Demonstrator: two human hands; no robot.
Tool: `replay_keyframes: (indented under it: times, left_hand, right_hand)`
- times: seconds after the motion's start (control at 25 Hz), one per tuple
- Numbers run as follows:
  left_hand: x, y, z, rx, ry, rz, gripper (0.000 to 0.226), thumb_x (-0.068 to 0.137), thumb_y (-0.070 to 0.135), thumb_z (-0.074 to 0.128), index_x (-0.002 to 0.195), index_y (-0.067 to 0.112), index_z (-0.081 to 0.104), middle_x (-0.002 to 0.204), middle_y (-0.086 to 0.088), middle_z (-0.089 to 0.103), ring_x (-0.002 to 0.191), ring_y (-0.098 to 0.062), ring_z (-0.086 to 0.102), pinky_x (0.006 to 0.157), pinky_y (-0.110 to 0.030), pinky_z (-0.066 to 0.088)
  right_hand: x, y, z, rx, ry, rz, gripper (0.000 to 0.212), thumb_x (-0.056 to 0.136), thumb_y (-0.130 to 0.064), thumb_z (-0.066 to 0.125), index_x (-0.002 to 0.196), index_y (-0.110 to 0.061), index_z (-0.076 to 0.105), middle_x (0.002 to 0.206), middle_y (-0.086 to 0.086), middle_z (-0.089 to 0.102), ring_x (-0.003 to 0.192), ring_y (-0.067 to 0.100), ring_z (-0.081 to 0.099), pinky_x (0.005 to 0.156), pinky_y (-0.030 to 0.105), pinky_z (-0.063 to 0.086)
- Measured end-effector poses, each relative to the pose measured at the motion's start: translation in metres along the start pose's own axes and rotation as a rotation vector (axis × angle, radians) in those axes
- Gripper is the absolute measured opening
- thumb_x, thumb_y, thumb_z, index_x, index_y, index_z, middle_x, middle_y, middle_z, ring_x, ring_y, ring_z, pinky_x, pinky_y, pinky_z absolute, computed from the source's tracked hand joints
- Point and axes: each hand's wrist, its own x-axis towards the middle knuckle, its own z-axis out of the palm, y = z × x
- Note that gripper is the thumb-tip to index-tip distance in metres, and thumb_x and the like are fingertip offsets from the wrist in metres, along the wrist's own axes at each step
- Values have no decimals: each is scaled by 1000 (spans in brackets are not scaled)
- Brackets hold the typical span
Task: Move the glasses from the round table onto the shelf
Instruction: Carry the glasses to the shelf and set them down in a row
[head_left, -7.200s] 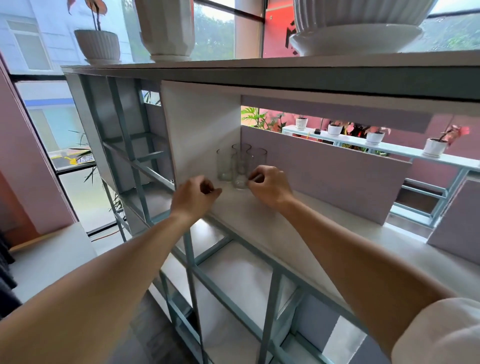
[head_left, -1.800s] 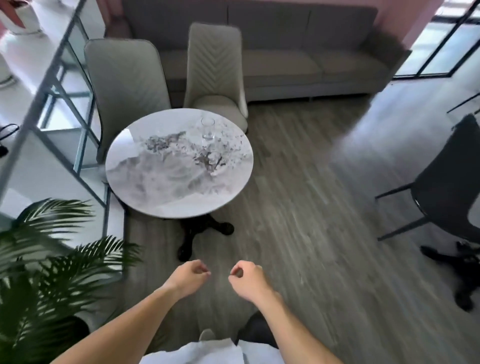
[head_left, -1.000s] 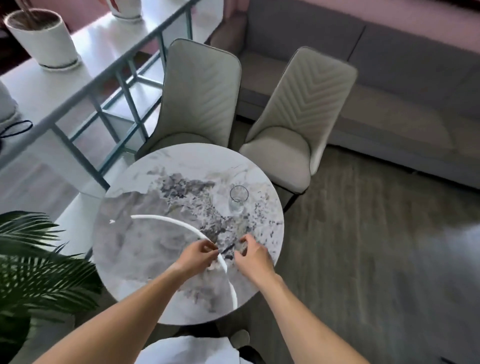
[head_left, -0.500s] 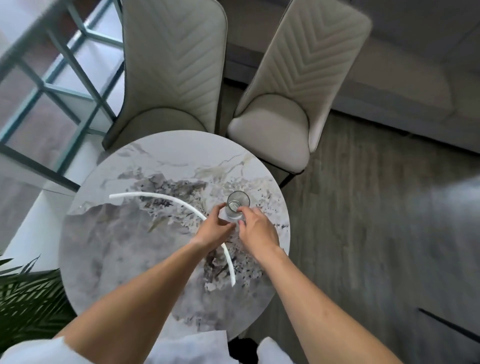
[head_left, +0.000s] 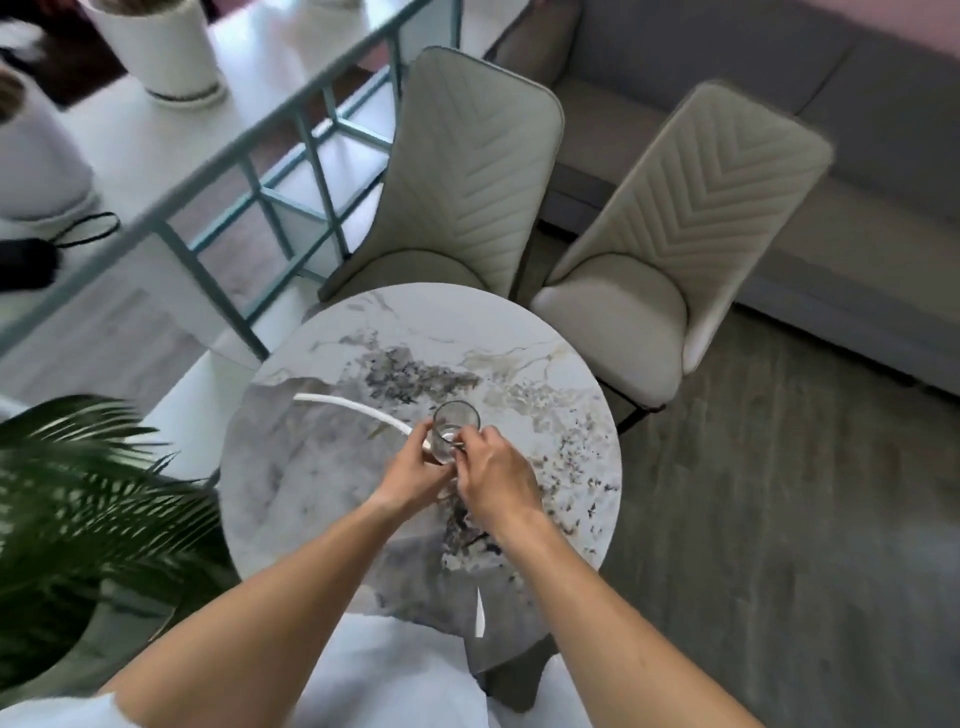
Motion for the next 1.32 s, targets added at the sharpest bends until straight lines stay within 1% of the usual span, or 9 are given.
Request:
replay_keyframes:
  times: [0.2,0.4,0.6,0.68,0.76,0.96,1.12,1.2,1.32]
  left_hand:
    - [-102,-56,-49,-94,260,-24,70,61,43,73,126,47,47,89,-3,72,80,-18,66,78,-34,53]
    - [-236,-138,-82,-292,463,-61,66,77,8,78,133,26,49,105,0,68,76,-1,67,75,-17,52]
    - [-357,-227,-106,-576,684,-235,52,64,22,89,110,23,65,105,-10,68,74,-26,67,75,-44,60]
    - [-399,-262,-113,-623,759,-295,37,81,-2,71,108,21,60,97,-8,67,71,-18,66,65,-27,59]
    - [-432,-287,-123,-601,833,-312,50,81,-6,69,106,34,51,92,6,61,76,-7,62,61,-11,53]
    - [-531,-379,-169,-697,1077,-262,60,74,-18,71,123,11,52,120,-16,57,73,0,65,59,-9,50]
    - [-612,-445,-228,-755,1180,-272,67,71,0,80,127,25,52,128,3,63,108,0,58,85,-18,54]
    - [-642,-477,-260,-759,1216,-304,70,61,20,84,121,37,53,112,28,68,105,6,61,89,-27,52]
    - [-671,-503,-307,-775,1258,-297,66,71,6,80,125,31,52,100,35,66,84,20,61,73,-5,47]
  right_hand:
    - [-51,-57,31,17,-75,-284,26,94,-36,55,106,-13,59,102,15,62,93,37,63,77,43,50]
    - [-143,-124,85,1,-258,-615,29,93,-41,51,108,-17,56,100,10,61,90,34,63,74,42,50]
    - [-229,-188,142,-83,-492,-885,30,94,-45,48,101,-17,55,99,7,60,89,31,61,70,40,46]
    - [-266,-221,168,-106,-561,-982,30,93,-45,50,100,-17,56,98,7,60,89,31,62,70,40,46]
    - [-294,-251,191,-138,-596,-1041,30,93,-47,50,102,-19,58,99,6,60,90,29,62,73,40,47]
    - [-391,-352,267,-167,-686,-1146,30,94,-48,51,102,-20,58,101,5,60,91,28,63,74,39,47]
    - [-465,-445,317,-168,-741,-1214,26,95,-44,51,104,-21,58,105,4,59,94,28,62,77,39,48]
    - [-492,-486,339,-151,-763,-1238,24,96,-40,50,107,-20,58,107,5,58,93,30,62,76,40,48]
    - [-511,-541,372,-174,-808,-1272,22,97,-35,50,111,-20,57,110,5,56,94,31,62,76,41,48]
